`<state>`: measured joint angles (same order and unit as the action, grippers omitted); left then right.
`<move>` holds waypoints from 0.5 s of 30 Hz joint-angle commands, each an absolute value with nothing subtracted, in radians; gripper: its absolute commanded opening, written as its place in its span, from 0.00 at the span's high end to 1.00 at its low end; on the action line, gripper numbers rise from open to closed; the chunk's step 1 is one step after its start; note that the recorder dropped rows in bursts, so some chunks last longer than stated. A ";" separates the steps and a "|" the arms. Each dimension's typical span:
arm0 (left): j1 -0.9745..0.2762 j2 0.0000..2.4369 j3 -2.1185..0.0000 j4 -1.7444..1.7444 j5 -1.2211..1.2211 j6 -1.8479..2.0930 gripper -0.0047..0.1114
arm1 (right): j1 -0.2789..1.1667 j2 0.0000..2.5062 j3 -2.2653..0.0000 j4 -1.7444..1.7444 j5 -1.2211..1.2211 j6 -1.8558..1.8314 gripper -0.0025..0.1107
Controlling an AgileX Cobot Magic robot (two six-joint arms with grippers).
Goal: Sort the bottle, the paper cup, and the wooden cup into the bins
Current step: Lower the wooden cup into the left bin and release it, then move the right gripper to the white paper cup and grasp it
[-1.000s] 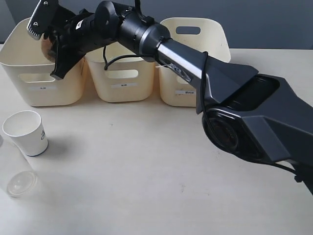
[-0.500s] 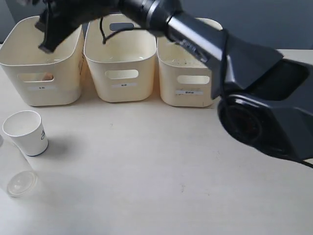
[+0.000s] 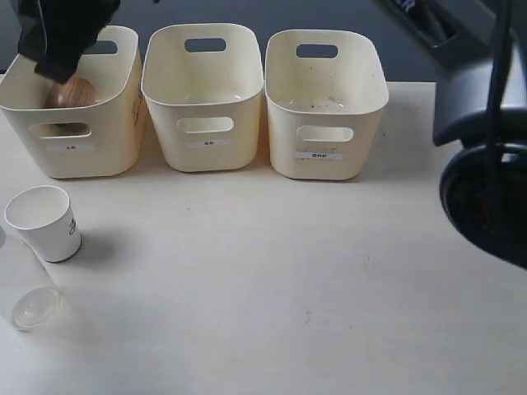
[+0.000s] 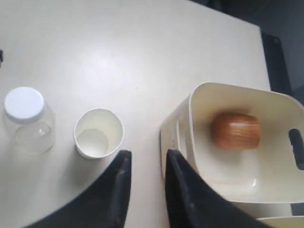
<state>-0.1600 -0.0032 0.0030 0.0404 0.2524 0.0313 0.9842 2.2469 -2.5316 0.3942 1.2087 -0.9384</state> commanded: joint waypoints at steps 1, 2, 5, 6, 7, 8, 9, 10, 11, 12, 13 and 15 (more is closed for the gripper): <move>-0.163 0.000 0.000 0.043 0.239 0.028 0.96 | 1.038 2.279 -2.491 0.339 1.221 -0.937 0.75; -0.163 0.000 0.000 0.043 0.239 0.028 0.96 | 1.048 2.284 -2.477 0.339 1.221 -0.951 0.75; -0.163 0.000 0.000 0.043 0.239 0.028 0.96 | 1.069 2.301 -2.383 0.326 1.221 -1.015 0.75; -0.163 0.000 0.000 0.043 0.239 0.028 0.96 | 1.069 2.305 -2.359 0.314 1.221 -1.023 0.75; -0.163 0.000 0.000 0.043 0.239 0.028 0.96 | 1.069 2.317 -2.322 0.295 1.221 -1.034 0.75; -0.163 0.000 0.000 0.043 0.239 0.028 0.96 | 1.069 2.325 -2.304 0.280 1.221 -1.044 0.75; -0.163 0.000 0.000 0.043 0.239 0.028 0.96 | 1.069 2.339 -2.275 0.245 1.221 -1.046 0.75; -0.163 0.000 0.000 0.043 0.239 0.028 0.96 | 1.069 2.346 -2.259 0.222 1.221 -1.054 0.75; -0.163 0.000 0.000 0.043 0.239 0.028 0.96 | 1.069 2.353 -2.232 0.194 1.200 -1.070 0.75; -0.163 0.000 0.000 0.043 0.239 0.028 0.96 | 1.069 2.358 -2.210 0.189 1.152 -1.103 0.75; -0.163 0.000 0.000 0.043 0.239 0.028 0.96 | 1.069 2.360 -2.194 0.192 1.105 -1.144 0.75; -0.163 0.000 0.000 0.043 0.239 0.028 0.96 | 1.071 2.369 -2.176 0.189 1.033 -1.212 0.75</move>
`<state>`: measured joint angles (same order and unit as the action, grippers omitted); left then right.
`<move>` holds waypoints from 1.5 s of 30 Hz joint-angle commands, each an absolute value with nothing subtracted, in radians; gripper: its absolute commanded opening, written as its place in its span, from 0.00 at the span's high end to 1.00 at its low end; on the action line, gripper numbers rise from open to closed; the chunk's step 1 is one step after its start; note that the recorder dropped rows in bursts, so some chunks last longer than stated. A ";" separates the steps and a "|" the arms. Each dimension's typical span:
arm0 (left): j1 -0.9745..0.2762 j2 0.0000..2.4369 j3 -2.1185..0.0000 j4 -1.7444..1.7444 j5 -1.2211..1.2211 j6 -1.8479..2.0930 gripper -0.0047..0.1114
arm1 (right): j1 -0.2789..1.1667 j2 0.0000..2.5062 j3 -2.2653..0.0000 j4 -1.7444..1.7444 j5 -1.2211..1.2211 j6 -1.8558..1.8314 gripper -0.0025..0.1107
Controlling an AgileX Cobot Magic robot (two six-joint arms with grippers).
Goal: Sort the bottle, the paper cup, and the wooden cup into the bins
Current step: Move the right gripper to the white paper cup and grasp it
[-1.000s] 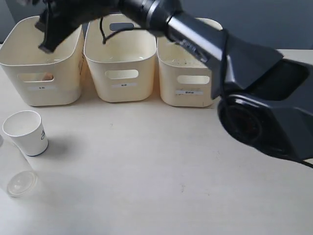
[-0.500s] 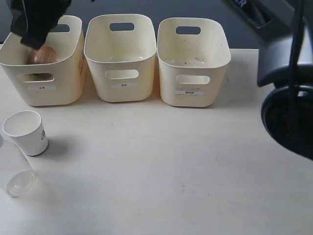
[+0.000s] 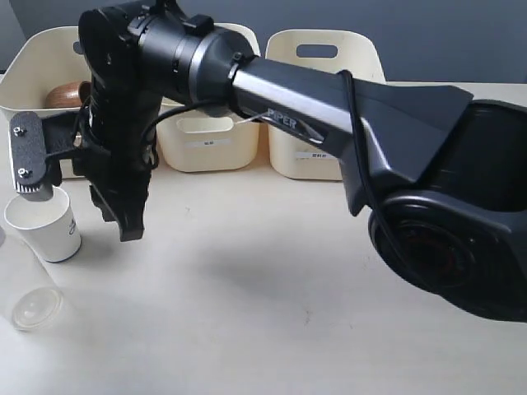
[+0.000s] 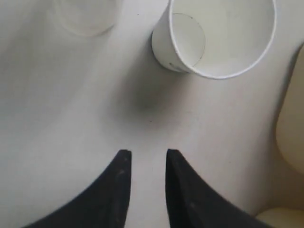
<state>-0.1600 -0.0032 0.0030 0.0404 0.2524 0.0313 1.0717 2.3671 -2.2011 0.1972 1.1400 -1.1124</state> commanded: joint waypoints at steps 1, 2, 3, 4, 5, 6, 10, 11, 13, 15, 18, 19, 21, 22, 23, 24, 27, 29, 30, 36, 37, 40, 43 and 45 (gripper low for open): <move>-0.163 0.000 0.000 0.043 0.239 0.028 0.96 | 1.072 2.375 -2.169 0.189 1.002 -1.250 0.72; -0.163 0.000 0.000 0.043 0.239 0.028 0.96 | 1.072 2.382 -2.169 0.187 0.982 -1.269 0.69; -0.163 0.000 0.000 0.043 0.239 0.028 0.96 | 1.072 2.389 -2.169 0.174 0.968 -1.295 0.64; -0.163 0.000 0.000 0.043 0.239 0.028 0.96 | 1.072 2.392 -2.169 0.162 0.963 -1.305 0.60; -0.163 0.000 0.000 0.043 0.239 0.028 0.96 | 1.072 2.396 -2.169 0.152 0.961 -1.310 0.57; -0.163 0.000 0.000 0.043 0.239 0.028 0.96 | 1.072 2.398 -2.169 0.150 0.961 -1.312 0.55; -0.163 0.000 0.000 0.043 0.239 0.028 0.96 | 1.076 2.415 -2.169 0.146 0.952 -1.372 0.55; -0.163 0.000 0.000 0.043 0.239 0.028 0.96 | 1.081 2.417 -2.169 0.137 0.946 -1.385 0.55; -0.163 0.000 0.000 0.043 0.239 0.028 0.96 | 1.088 2.417 -2.169 0.116 0.927 -1.391 0.55; -0.163 0.000 0.000 0.043 0.239 0.028 0.96 | 1.095 2.412 -2.169 0.111 0.903 -1.401 0.55; -0.163 0.000 0.000 0.043 0.239 0.028 0.96 | 1.107 2.413 -2.169 0.100 0.893 -1.419 0.55; -0.163 0.000 0.000 0.043 0.239 0.028 0.96 | 1.117 2.413 -2.169 0.086 0.885 -1.421 0.55; -0.163 0.000 0.000 0.043 0.239 0.028 0.96 | 1.125 2.413 -2.169 0.051 0.866 -1.421 0.55; -0.163 0.000 0.000 0.043 0.239 0.028 0.96 | 1.131 2.413 -2.169 0.025 0.850 -1.421 0.55; -0.163 0.000 0.000 0.043 0.239 0.028 0.96 | 1.140 2.410 -2.169 0.013 0.839 -1.421 0.55; -0.163 0.000 0.000 0.043 0.239 0.028 0.96 | 1.145 2.410 -2.169 0.000 0.836 -1.421 0.55; -0.163 0.000 0.000 0.043 0.239 0.028 0.96 | 1.160 2.406 -2.169 -0.010 0.845 -1.421 0.55; -0.163 0.000 0.000 0.043 0.239 0.028 0.96 | 1.165 2.406 -2.169 -0.020 0.845 -1.421 0.55; -0.163 0.000 0.000 0.043 0.239 0.028 0.96 | 1.167 2.406 -2.169 -0.020 0.843 -1.421 0.55; -0.163 0.000 0.000 0.043 0.239 0.028 0.96 | 1.179 2.392 -2.169 -0.020 0.838 -1.421 0.55; -0.163 0.000 0.000 0.043 0.239 0.028 0.96 | 1.181 2.390 -2.169 -0.020 0.838 -1.421 0.55; -0.163 0.000 0.000 0.043 0.239 0.028 0.96 | 1.187 2.390 -2.169 -0.018 0.842 -1.419 0.55; -0.163 0.000 0.000 0.043 0.239 0.028 0.96 | 1.187 2.390 -2.169 0.000 0.861 -1.419 0.55; -0.163 0.000 0.000 0.043 0.239 0.028 0.96 | 1.187 2.390 -2.169 0.013 0.858 -1.421 0.55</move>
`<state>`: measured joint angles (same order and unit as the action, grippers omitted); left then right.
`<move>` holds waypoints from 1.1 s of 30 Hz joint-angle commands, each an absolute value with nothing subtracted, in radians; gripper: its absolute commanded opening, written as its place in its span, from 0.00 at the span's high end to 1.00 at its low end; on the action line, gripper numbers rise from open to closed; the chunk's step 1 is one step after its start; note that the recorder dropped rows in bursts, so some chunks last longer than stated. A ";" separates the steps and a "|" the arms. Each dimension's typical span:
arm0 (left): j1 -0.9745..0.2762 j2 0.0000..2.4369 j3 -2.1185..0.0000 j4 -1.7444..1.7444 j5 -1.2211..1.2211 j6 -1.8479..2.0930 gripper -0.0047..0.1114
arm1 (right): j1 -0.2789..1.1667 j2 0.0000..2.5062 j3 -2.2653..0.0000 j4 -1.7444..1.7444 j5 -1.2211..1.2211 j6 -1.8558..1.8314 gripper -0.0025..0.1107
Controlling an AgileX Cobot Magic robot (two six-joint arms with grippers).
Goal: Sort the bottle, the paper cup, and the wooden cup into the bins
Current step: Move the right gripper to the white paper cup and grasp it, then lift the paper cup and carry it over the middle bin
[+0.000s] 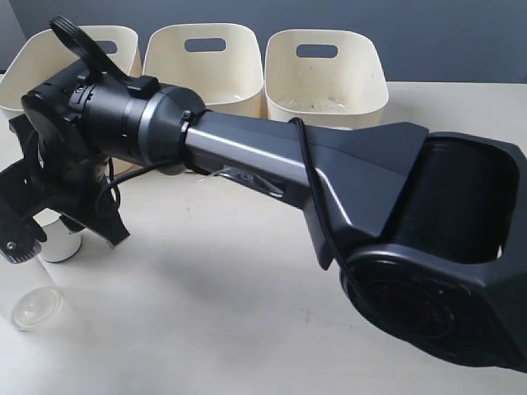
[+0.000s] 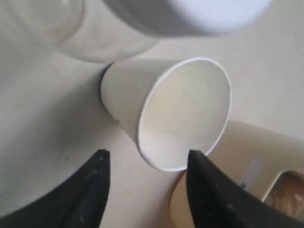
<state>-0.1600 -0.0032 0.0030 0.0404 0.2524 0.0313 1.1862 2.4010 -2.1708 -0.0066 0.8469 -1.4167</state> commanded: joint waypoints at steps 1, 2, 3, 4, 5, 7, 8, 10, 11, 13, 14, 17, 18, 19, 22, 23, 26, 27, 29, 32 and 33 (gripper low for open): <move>-0.163 0.000 0.000 0.043 0.239 0.028 0.96 | 1.187 2.390 -2.169 0.013 0.854 -1.421 0.55; -0.163 0.000 0.000 0.043 0.239 0.028 0.96 | 1.187 2.390 -2.169 0.018 0.852 -1.426 0.55; -0.163 0.000 0.000 0.043 0.239 0.028 0.96 | 1.187 2.390 -2.169 0.034 0.850 -1.440 0.55; -0.163 0.000 0.000 0.043 0.239 0.028 0.96 | 1.189 2.393 -2.169 0.056 0.850 -1.459 0.55; -0.163 0.000 0.000 0.043 0.239 0.028 0.96 | 1.189 2.395 -2.169 0.083 0.850 -1.476 0.55; -0.163 0.000 0.000 0.043 0.239 0.028 0.96 | 1.189 2.400 -2.169 0.112 0.850 -1.498 0.55; -0.163 0.000 0.000 0.043 0.239 0.028 0.96 | 1.189 2.404 -2.169 0.114 0.850 -1.499 0.55; -0.163 0.000 0.000 0.043 0.239 0.028 0.96 | 1.189 2.412 -2.169 0.114 0.850 -1.499 0.55; -0.163 0.000 0.000 0.043 0.239 0.028 0.96 | 1.189 2.417 -2.169 0.114 0.846 -1.499 0.55; -0.163 0.000 0.000 0.043 0.239 0.028 0.96 | 1.189 2.421 -2.169 0.114 0.846 -1.499 0.55; -0.163 0.000 0.000 0.043 0.239 0.028 0.96 | 1.189 2.426 -2.169 0.112 0.846 -1.499 0.55; -0.163 0.000 0.000 0.043 0.239 0.028 0.96 | 1.187 2.434 -2.169 0.110 0.846 -1.499 0.55; -0.163 0.000 0.000 0.043 0.239 0.028 0.96 | 1.187 2.436 -2.169 0.110 0.846 -1.499 0.55; -0.163 0.000 0.000 0.043 0.239 0.028 0.96 | 1.187 2.439 -2.169 0.110 0.846 -1.499 0.57; -0.163 0.000 0.000 0.043 0.239 0.028 0.96 | 1.187 2.441 -2.169 0.097 0.846 -1.497 0.66; -0.163 0.000 0.000 0.043 0.239 0.028 0.96 | 1.187 2.441 -2.169 0.091 0.844 -1.487 0.70; -0.163 0.000 0.000 0.043 0.239 0.028 0.96 | 1.187 2.441 -2.169 0.076 0.842 -1.480 0.80; -0.163 0.000 0.000 0.043 0.239 0.028 0.96 | 1.187 2.441 -2.169 0.076 0.842 -1.478 0.83; -0.163 0.000 0.000 0.043 0.239 0.028 0.96 | 1.187 2.441 -2.169 0.074 0.842 -1.461 0.89; -0.163 0.000 0.000 0.043 0.239 0.028 0.96 | 1.187 2.439 -2.169 0.041 0.874 -1.449 0.98; -0.163 0.000 0.000 0.043 0.239 0.028 0.96 | 1.187 2.439 -2.169 0.006 0.885 -1.413 0.98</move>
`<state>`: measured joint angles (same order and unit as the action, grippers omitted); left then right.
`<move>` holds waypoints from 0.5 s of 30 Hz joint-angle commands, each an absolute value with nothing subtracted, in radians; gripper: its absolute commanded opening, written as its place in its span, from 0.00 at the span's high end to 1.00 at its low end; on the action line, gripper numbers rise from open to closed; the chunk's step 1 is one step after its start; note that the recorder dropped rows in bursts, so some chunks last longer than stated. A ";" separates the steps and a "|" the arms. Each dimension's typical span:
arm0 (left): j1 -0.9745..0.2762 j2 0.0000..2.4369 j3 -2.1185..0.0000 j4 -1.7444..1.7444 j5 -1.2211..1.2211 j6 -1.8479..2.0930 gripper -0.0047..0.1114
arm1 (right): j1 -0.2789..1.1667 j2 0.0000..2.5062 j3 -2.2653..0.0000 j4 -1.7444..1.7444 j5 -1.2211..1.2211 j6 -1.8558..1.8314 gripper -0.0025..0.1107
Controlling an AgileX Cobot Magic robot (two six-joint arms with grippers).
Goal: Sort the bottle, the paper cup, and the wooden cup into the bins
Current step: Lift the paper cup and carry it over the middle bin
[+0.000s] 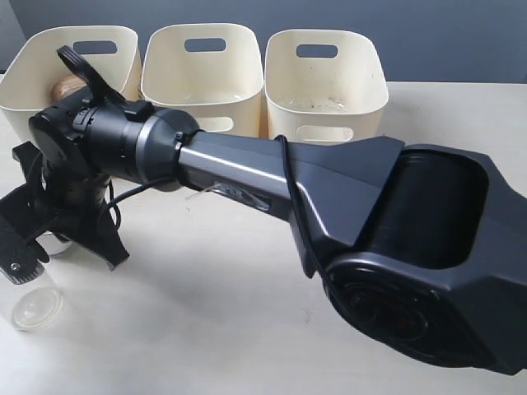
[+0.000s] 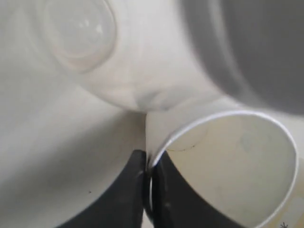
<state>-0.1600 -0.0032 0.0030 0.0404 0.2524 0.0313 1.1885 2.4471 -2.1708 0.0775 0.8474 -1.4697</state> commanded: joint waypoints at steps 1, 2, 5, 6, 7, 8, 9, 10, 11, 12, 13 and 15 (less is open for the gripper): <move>-0.163 0.000 0.000 0.043 0.239 0.028 0.96 | 1.187 2.436 -2.169 -0.030 0.895 -1.378 0.98; -0.163 0.000 0.000 0.043 0.239 0.028 0.96 | 1.187 2.434 -2.169 -0.081 0.914 -1.334 0.98; -0.163 0.000 0.000 0.043 0.239 0.028 0.96 | 1.187 2.414 -2.169 -0.183 1.001 -1.245 0.98; -0.163 0.000 0.000 0.043 0.239 0.028 0.96 | 1.187 2.408 -2.169 -0.183 1.024 -1.236 0.98; -0.163 0.000 0.000 0.043 0.239 0.028 0.96 | 1.187 2.397 -2.169 -0.174 1.039 -1.231 0.98; -0.163 0.000 0.000 0.043 0.239 0.028 0.96 | 1.187 2.387 -2.169 -0.165 1.052 -1.226 0.98; -0.163 0.000 0.000 0.043 0.239 0.028 0.96 | 1.187 2.375 -2.169 -0.162 1.054 -1.220 0.98; -0.163 0.000 0.000 0.043 0.239 0.028 0.96 | 1.189 2.365 -2.169 -0.160 1.054 -1.218 0.98; -0.163 0.000 0.000 0.043 0.239 0.028 0.96 | 1.189 2.347 -2.169 -0.155 1.056 -1.216 0.98; -0.163 0.000 0.000 0.043 0.239 0.028 0.96 | 1.189 2.332 -2.169 -0.153 1.056 -1.207 0.98; -0.163 0.000 0.000 0.043 0.239 0.028 0.96 | 1.189 2.316 -2.169 -0.151 1.062 -1.197 0.98; -0.163 0.000 0.000 0.043 0.239 0.028 0.96 | 1.187 2.272 -2.169 -0.153 1.089 -1.167 0.98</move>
